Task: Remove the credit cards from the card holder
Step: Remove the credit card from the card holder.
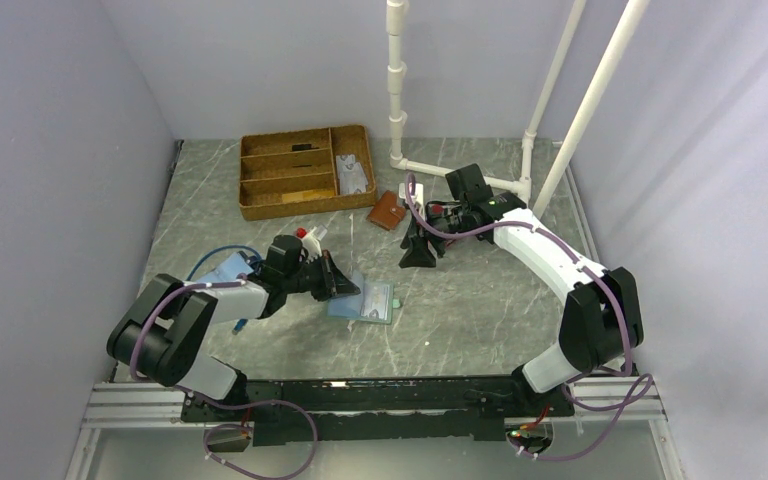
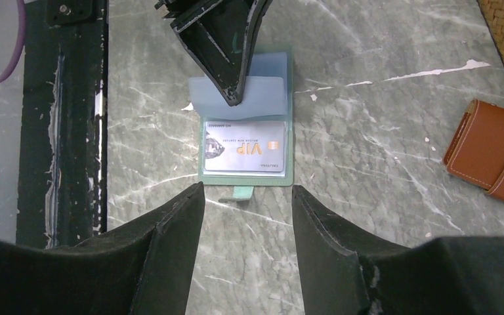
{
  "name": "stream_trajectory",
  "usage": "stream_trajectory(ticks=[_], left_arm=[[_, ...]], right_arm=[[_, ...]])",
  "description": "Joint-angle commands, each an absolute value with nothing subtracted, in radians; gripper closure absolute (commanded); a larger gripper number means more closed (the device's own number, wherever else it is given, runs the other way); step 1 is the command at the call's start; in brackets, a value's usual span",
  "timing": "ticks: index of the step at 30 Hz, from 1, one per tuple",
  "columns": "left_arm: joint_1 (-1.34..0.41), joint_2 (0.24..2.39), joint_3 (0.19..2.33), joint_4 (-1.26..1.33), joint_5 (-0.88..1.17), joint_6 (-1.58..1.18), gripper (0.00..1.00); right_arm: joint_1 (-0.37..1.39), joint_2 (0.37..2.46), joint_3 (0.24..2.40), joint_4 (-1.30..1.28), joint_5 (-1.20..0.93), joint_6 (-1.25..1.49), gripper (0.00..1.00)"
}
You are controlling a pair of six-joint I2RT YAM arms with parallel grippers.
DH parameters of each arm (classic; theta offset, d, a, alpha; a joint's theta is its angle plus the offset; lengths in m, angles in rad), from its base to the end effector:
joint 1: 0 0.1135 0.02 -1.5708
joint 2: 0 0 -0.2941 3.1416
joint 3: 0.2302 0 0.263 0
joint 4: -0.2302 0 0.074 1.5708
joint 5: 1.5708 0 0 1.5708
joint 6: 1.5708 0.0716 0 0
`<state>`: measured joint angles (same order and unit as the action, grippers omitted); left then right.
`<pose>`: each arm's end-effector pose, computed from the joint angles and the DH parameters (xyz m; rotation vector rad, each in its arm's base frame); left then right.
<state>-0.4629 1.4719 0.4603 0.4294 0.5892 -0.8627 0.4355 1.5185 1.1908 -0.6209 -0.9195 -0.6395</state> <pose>0.2410 -0.1647 0.1475 -0.0901 2.3836 -1.3437 0.2795 0.1929 0.2862 -1.4576 1.7469 1.0332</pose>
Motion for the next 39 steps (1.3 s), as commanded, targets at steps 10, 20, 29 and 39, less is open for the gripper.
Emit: stream_trajectory(ticks=[10,20,29,39], left_arm=[[-0.47,1.472,0.474,0.443,0.591,-0.881,1.0],[-0.47,1.496,0.509,0.312,0.556,-0.836,1.0],[-0.47,1.456,0.569,0.056,0.372,-0.781,1.0],[-0.469,1.428,0.651,-0.168,0.213,-0.722,0.77]], right_arm=[[0.414,1.502,1.192,-0.675,-0.958,-0.792,0.45],[0.413,1.524,1.144,-0.622,-0.969,-0.775,0.46],[0.471,1.58,1.131,-0.578,-0.936,-0.728,0.47],[0.614,1.688,1.143,-0.545,-0.818,-0.667,0.5]])
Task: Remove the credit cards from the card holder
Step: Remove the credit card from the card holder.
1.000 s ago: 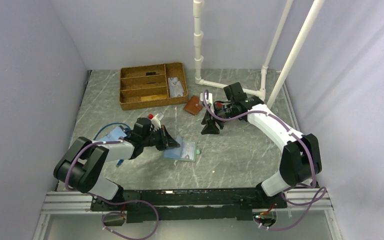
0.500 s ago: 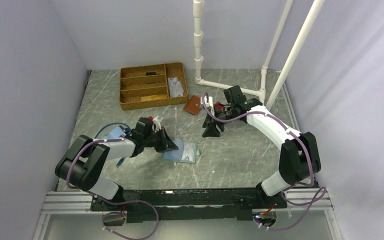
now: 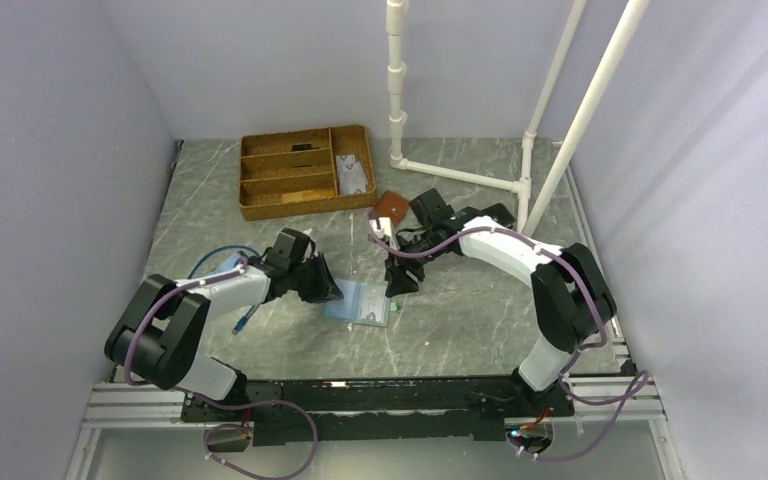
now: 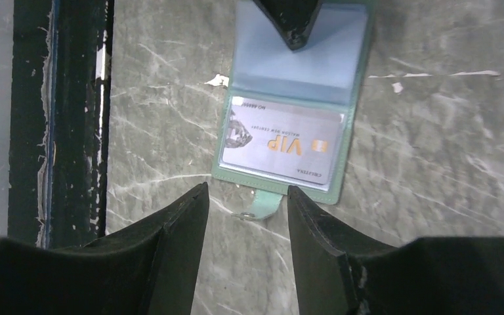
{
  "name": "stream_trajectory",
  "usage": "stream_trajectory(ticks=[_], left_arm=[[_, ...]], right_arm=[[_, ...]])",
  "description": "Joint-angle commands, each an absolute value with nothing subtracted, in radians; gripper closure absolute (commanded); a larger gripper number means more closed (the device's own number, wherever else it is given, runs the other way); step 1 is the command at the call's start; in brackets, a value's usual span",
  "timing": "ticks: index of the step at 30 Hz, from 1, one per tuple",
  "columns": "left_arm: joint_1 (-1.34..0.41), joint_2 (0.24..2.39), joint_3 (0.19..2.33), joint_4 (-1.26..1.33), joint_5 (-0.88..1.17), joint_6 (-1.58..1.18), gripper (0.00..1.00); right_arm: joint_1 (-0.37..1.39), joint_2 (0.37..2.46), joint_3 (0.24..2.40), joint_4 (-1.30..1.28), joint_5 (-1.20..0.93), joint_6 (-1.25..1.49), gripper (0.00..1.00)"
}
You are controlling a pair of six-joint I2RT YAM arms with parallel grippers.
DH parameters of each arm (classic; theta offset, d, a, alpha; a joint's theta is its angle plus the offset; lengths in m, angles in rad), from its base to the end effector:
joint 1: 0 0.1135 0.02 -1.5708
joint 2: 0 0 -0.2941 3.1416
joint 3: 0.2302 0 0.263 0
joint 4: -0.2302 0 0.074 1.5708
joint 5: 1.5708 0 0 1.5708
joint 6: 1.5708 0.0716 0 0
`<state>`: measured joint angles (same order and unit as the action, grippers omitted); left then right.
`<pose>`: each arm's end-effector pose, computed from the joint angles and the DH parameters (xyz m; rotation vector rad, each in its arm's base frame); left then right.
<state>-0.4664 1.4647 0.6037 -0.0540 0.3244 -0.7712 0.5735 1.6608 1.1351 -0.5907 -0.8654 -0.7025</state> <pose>0.2468 -0.1498 0.1384 -0.2569 2.6460 -0.8776 0.2652 0.2362 0.2216 -1.6577 1.7996 1.0852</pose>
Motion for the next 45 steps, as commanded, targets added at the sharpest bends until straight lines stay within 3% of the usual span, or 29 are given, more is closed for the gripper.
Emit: stream_trajectory(ticks=[1,8,12,14,16,19,24,30,33,45], left_arm=[[-0.47,1.417,0.659,-0.184,0.195,-0.715,0.74],[-0.469,1.276,0.641,-0.215,0.137,-0.673,0.64],[-0.469,1.161,0.597,-0.188,0.146,-0.662,0.59],[-0.467,1.106,0.56,-0.13,0.19,-0.665,0.48],[-0.465,1.069,0.519,-0.052,0.252,-0.689,0.25],[-0.448,1.06,0.469,0.094,0.387,-0.729,0.18],[-0.439,1.102,0.429,0.232,0.509,-0.779,0.28],[-0.438,1.227,0.413,0.409,0.613,-0.832,0.57],[-0.439,1.301,0.43,0.433,0.63,-0.834,0.65],[-0.439,1.464,0.457,0.424,0.647,-0.818,0.65]], right_arm=[[0.623,1.707,1.149,-0.535,-0.808,-0.642,0.51],[0.632,1.822,1.232,-0.538,-0.817,-0.438,0.62],[0.634,1.834,1.232,-0.509,-0.833,-0.363,0.75],[0.633,1.847,1.239,-0.509,-0.848,-0.337,0.81],[0.633,1.864,1.244,-0.51,-0.866,-0.312,0.86],[0.634,1.881,1.25,-0.517,-0.862,-0.29,0.91],[0.633,1.902,1.271,-0.558,-0.828,-0.309,0.98],[0.634,1.945,1.291,-0.593,-0.821,-0.325,1.0],[0.633,1.96,1.298,-0.606,-0.812,-0.331,1.0],[0.634,2.007,1.332,-0.677,-0.799,-0.385,1.0]])
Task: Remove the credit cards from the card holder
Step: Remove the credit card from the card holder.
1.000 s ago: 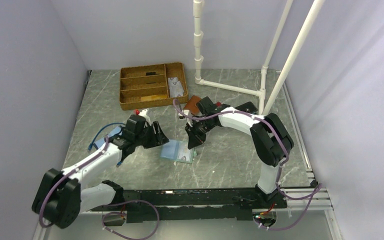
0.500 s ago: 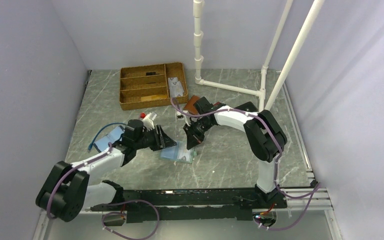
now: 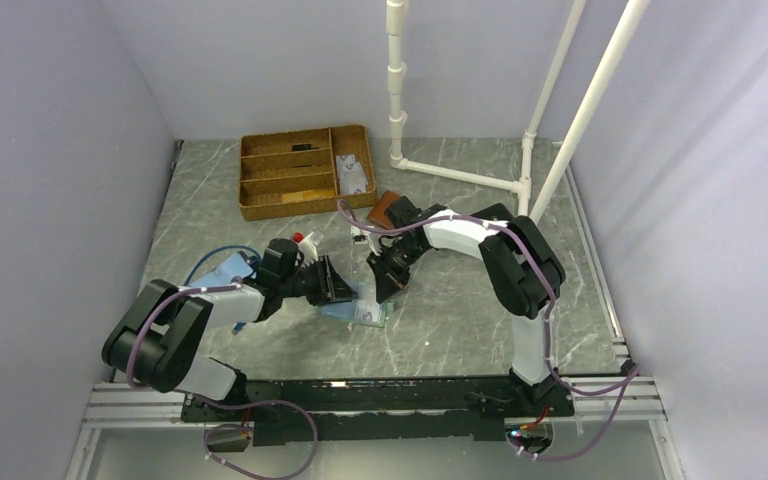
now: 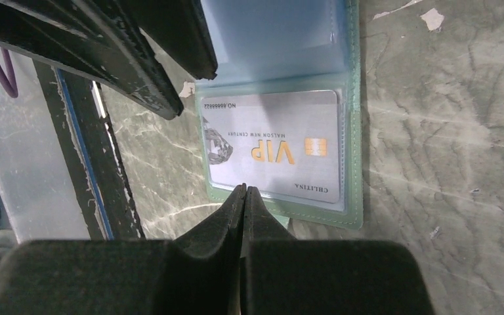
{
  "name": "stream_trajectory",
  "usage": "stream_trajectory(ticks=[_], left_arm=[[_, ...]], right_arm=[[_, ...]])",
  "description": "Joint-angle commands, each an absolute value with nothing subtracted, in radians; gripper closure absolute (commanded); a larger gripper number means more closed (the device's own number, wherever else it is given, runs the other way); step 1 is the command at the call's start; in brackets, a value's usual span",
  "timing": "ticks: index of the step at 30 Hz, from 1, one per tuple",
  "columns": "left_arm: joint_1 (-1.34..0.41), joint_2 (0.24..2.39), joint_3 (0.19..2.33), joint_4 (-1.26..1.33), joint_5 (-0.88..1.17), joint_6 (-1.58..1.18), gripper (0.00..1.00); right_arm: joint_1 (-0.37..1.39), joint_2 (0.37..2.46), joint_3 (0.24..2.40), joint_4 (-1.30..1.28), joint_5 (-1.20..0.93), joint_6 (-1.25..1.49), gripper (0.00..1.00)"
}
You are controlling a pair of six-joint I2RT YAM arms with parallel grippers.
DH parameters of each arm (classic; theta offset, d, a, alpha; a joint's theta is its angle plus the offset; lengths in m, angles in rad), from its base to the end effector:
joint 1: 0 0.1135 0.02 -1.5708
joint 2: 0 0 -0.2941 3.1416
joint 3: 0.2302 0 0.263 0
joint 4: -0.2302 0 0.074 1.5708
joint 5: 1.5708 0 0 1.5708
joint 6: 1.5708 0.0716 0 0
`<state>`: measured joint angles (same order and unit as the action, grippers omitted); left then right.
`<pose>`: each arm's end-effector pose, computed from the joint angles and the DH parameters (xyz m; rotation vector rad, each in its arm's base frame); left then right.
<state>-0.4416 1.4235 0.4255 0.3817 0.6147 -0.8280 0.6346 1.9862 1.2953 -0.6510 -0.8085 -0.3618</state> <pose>0.2302 -0.1545 0.1452 -0.0734 2.4060 -1.3355 0.2933 0.2802 0.1454 -1.4485 2.3768 1.2217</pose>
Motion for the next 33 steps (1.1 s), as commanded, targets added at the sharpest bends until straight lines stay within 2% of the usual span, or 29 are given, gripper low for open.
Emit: stream_trajectory(ticks=[1,7,18,25,33], left_arm=[[-0.439,1.477,0.458,0.422,0.645,-0.819,0.64],[-0.44,1.515,0.459,0.384,0.627,-0.8,0.6],[-0.44,1.592,0.468,0.368,0.618,-0.788,0.61],[-0.44,1.649,0.461,0.405,0.613,-0.807,0.65],[-0.44,1.629,0.441,0.426,0.588,-0.843,0.72]], right_arm=[[0.634,2.013,1.335,-0.68,-0.795,-0.383,1.0],[0.634,2.026,1.339,-0.678,-0.751,-0.366,1.0],[0.65,2.07,1.355,-0.656,-0.684,-0.313,1.0],[0.658,2.111,1.368,-0.575,-0.65,-0.188,1.0],[0.668,2.109,1.344,-0.483,-0.727,-0.082,1.0]])
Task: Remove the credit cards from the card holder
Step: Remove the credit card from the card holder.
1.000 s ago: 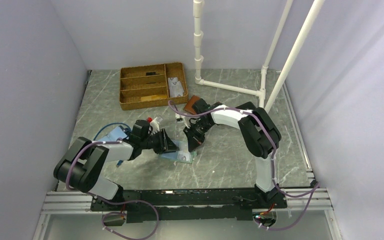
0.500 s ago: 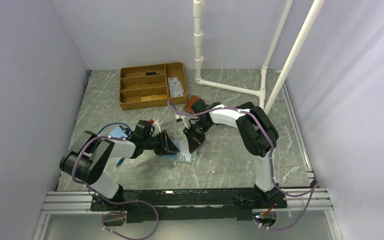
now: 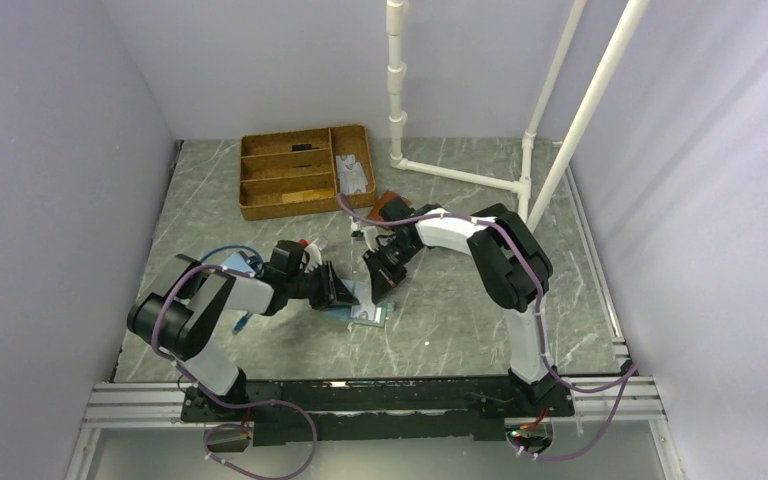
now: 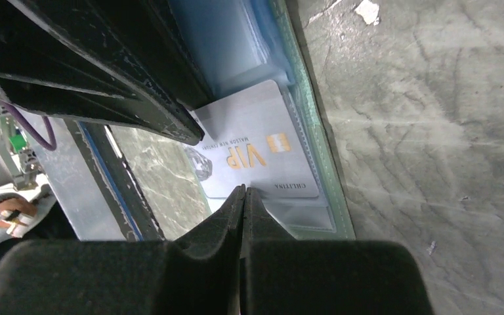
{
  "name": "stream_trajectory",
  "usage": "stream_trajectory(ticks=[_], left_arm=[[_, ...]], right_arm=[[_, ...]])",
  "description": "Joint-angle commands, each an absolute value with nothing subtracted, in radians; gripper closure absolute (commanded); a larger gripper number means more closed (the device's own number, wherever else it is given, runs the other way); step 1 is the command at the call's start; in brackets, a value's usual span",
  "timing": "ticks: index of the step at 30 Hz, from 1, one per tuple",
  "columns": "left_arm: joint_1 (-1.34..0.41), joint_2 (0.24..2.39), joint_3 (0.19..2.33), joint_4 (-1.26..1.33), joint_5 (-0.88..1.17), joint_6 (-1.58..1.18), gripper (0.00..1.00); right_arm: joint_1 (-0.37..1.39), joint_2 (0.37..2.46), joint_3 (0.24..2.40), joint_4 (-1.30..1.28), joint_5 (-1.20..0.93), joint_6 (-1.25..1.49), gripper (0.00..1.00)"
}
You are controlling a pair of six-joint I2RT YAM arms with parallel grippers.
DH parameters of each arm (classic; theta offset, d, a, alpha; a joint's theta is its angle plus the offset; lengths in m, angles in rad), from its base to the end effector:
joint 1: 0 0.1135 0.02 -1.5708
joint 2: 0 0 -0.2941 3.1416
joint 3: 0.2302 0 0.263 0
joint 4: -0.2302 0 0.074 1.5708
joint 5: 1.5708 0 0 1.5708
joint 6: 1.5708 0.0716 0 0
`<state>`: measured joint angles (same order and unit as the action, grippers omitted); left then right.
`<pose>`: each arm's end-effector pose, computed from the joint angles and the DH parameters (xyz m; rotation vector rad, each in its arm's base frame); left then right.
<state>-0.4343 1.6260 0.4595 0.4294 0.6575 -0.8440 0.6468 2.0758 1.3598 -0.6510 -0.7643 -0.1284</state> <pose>0.2436 -0.1613 0.1075 -0.1395 2.5370 -1.3515 0.3055 0.2928 0.1250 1.2034 -2.6333 -1.1996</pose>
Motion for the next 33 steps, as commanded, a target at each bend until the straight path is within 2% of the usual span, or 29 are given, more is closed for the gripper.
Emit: stream_trajectory(ticks=[1,4,6,14,19,24,30,33], left_arm=[[-0.44,1.625,0.44,0.424,0.588,-0.845,0.74],[-0.44,1.618,0.431,0.44,0.589,-0.855,0.83],[-0.44,1.622,0.426,0.452,0.593,-0.859,0.99],[-0.385,1.587,0.382,0.46,0.598,-0.846,1.0],[-0.321,1.583,0.352,0.514,0.668,-0.849,1.0],[-0.315,1.566,0.331,0.532,0.684,-0.852,1.0],[-0.314,1.546,0.346,0.52,0.692,-0.838,1.0],[-0.314,1.545,0.342,0.54,0.697,-0.847,1.0]], right_arm=[[0.669,2.109,1.345,-0.484,-0.718,-0.083,1.0],[0.667,2.113,1.344,-0.485,-0.692,-0.085,1.0],[0.667,2.122,1.351,-0.501,-0.678,-0.095,1.0],[0.649,2.125,1.371,-0.57,-0.607,-0.155,1.0],[0.638,2.121,1.38,-0.606,-0.607,-0.196,0.93],[0.638,2.115,1.398,-0.647,-0.662,-0.248,0.87],[0.643,2.095,1.408,-0.704,-0.86,-0.349,0.84],[0.653,2.105,1.404,-0.689,-0.845,-0.33,0.84]])
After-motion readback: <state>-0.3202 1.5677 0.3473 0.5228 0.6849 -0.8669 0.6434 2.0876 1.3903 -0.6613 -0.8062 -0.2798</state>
